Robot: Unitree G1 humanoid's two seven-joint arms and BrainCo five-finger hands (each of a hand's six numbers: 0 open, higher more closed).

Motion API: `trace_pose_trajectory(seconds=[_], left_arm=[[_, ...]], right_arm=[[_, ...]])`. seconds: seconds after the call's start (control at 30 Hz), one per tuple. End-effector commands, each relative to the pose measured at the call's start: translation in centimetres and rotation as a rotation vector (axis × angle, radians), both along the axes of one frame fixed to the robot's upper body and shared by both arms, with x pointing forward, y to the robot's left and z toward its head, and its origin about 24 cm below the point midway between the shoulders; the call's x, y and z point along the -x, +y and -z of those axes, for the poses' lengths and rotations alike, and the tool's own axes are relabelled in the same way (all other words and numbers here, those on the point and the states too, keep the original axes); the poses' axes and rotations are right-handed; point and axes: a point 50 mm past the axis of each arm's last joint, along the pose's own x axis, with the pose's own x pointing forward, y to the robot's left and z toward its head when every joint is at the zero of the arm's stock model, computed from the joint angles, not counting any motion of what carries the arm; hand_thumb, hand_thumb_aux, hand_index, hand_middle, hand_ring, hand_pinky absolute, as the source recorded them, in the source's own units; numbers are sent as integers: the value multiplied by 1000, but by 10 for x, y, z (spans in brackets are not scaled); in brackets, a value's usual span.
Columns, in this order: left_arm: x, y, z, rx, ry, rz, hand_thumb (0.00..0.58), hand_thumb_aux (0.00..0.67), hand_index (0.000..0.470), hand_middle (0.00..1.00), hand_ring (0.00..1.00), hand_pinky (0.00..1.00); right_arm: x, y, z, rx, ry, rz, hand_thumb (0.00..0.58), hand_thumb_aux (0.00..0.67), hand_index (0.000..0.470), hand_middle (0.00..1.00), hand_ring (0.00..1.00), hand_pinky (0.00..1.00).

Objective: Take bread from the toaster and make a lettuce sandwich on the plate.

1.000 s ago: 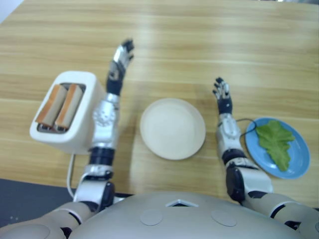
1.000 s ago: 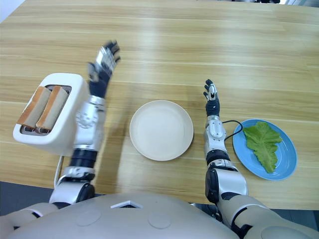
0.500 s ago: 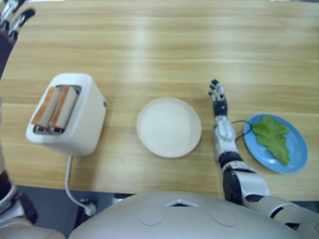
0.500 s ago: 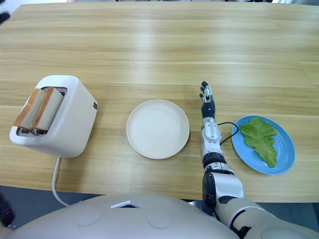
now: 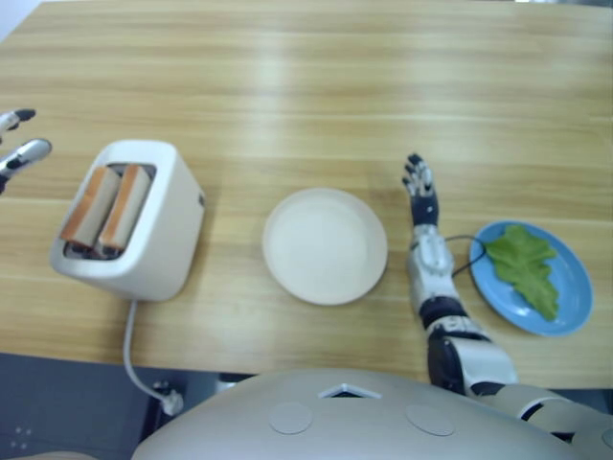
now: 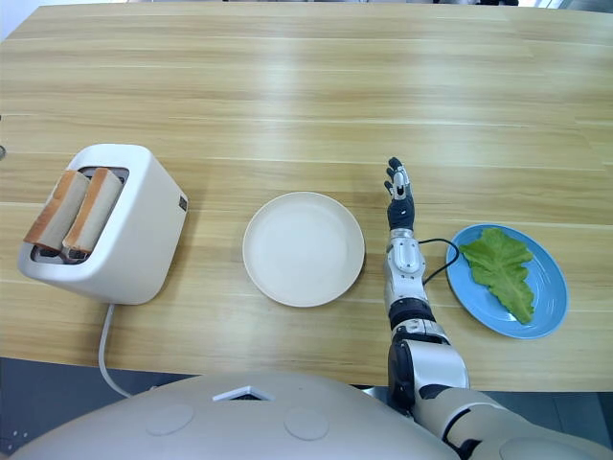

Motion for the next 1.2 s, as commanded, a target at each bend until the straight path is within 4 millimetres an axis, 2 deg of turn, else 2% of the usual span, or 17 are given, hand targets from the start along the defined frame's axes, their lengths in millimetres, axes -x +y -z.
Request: trace_pose_trajectory(seconds=[0.03,0.23,0.4,0.6,0.73,0.9,1.03,1.2], left_arm=[[-9,-2,11,-133,22,-25,0,0,0,0,0,0],[-14,-3,35,-204,99,-37,0,0,0,0,0,0],[-9,7,43,-320,155,-95,0,0,0,0,0,0],[-4,9,51,-362,227,-115,0,0,0,0,0,0],[2,7,52,-353,264,-113,0,0,0,0,0,0],[9,-9,48,-319,285,-35,0,0,0,0,0,0],[8,-26,43,-166,247,71,0,0,0,0,0,0],[12,-11,45,-230,297,31,0,0,0,0,0,0]], right_arm=[[3,1,3,-3,16,0,0,0,0,0,0,0],[6,0,3,-6,15,3,0,0,0,0,0,0],[10,-2,3,-10,14,13,0,0,0,0,0,0],[11,-3,4,-12,18,18,0,0,0,0,0,0],[11,-4,3,-11,19,16,0,0,0,0,0,0],[12,-5,3,-8,26,15,0,0,0,0,0,0],[13,-6,4,-8,33,19,0,0,0,0,0,0],[13,-6,4,-10,34,18,0,0,0,0,0,0]])
